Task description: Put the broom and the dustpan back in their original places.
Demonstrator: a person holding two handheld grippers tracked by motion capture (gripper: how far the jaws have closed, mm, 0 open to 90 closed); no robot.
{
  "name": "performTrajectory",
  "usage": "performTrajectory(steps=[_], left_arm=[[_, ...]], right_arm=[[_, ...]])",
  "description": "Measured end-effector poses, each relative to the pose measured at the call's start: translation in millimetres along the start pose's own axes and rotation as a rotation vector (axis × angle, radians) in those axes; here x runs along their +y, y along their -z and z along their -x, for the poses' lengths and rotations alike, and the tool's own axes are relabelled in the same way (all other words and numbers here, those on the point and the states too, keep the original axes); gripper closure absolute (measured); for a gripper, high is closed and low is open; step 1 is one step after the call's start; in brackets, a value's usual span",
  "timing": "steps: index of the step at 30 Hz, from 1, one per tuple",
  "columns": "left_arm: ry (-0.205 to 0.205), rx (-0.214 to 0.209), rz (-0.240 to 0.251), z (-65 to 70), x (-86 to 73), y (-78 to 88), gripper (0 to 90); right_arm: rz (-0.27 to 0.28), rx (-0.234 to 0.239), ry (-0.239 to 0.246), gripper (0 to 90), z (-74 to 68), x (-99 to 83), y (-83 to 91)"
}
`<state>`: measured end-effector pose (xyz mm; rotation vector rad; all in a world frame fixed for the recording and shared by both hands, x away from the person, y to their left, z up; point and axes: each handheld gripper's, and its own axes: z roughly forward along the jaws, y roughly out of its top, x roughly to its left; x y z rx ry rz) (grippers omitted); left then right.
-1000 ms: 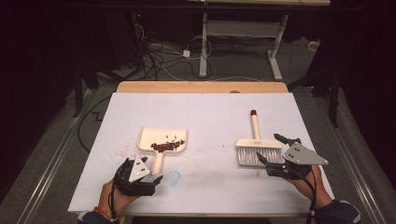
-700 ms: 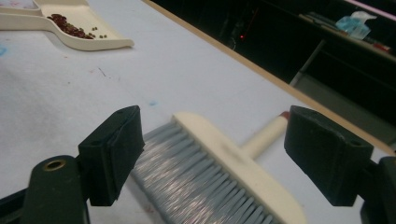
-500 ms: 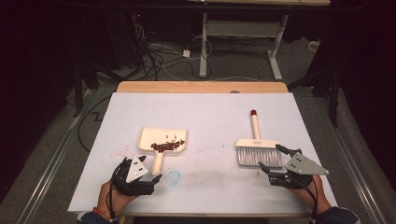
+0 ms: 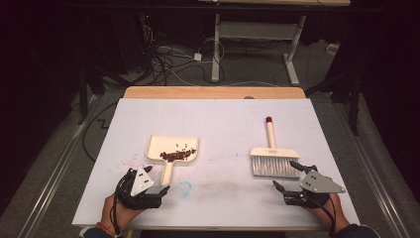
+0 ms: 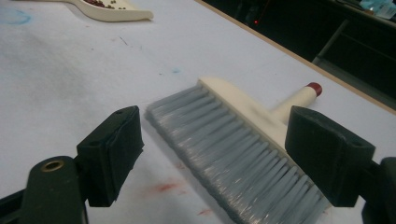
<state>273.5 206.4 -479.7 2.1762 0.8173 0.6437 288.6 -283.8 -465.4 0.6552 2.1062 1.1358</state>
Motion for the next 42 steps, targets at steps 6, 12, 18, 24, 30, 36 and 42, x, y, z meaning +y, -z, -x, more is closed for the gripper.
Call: performTrajectory(steps=[6, 12, 18, 24, 30, 36, 42], left_arm=[[0.004, 0.000, 0.011, -0.9, -0.6, 1.5, 16.6], [0.009, -0.014, -0.005, -1.1, -0.8, -1.4, 16.6], [0.005, -0.020, -0.006, 0.9, 0.0, -2.4, 16.6], [0.000, -0.022, -0.017, 1.3, 0.0, -4.0, 16.6], [-0.002, -0.025, -0.022, 0.9, -0.2, -4.8, 16.6], [0.005, -0.014, -0.025, -1.4, 0.5, -5.8, 16.6], [-0.001, -0.014, -0.030, -0.4, 2.5, -8.4, 16.6]], right_arm=[[0.009, -0.015, 0.009, 19.5, -1.3, 3.7, 2.8], [-0.012, -0.022, 0.012, 19.4, -1.5, 3.6, 0.1], [-0.001, -0.023, 0.014, 19.4, -1.6, 4.4, 2.6], [0.001, -0.027, 0.022, 19.4, -1.4, 4.5, 2.8], [0.005, -0.023, 0.014, 19.4, -1.4, 5.4, 3.4], [0.022, -0.031, 0.014, 19.7, 0.4, 6.0, 5.2], [0.054, -0.064, 0.015, 20.7, 2.7, 6.4, 10.2]])
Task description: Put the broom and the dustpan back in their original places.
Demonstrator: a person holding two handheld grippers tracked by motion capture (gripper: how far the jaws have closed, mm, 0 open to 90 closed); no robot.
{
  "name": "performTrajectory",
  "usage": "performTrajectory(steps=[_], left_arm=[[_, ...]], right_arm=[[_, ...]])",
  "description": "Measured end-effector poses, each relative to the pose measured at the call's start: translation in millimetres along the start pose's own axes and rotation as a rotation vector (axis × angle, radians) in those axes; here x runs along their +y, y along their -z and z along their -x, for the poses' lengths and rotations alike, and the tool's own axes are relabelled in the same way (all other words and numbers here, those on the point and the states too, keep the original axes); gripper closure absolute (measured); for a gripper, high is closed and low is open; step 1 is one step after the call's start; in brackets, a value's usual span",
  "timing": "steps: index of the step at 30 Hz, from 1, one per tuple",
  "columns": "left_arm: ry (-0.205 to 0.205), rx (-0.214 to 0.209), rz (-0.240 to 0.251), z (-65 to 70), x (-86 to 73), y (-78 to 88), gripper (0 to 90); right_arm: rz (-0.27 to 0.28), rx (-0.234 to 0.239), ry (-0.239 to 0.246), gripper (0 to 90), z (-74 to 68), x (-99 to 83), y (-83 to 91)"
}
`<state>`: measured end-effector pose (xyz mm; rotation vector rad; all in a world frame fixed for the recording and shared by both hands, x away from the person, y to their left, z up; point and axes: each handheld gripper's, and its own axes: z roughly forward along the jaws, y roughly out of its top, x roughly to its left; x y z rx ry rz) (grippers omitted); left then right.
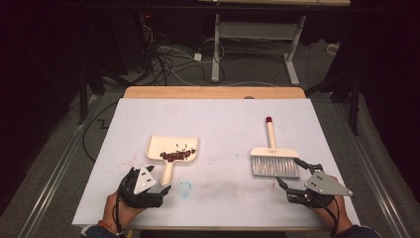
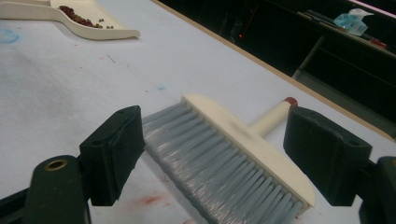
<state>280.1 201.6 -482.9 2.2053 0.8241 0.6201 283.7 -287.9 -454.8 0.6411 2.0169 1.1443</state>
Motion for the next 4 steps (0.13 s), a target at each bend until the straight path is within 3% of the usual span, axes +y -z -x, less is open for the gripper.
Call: performTrajectory(steps=[4], left_arm=[[0.000, 0.000, 0.005, -0.4, 2.7, -2.4, 16.6]], right_arm=[[-0.003, -0.004, -0.007, 20.3, 1.0, -0.4, 0.7]])
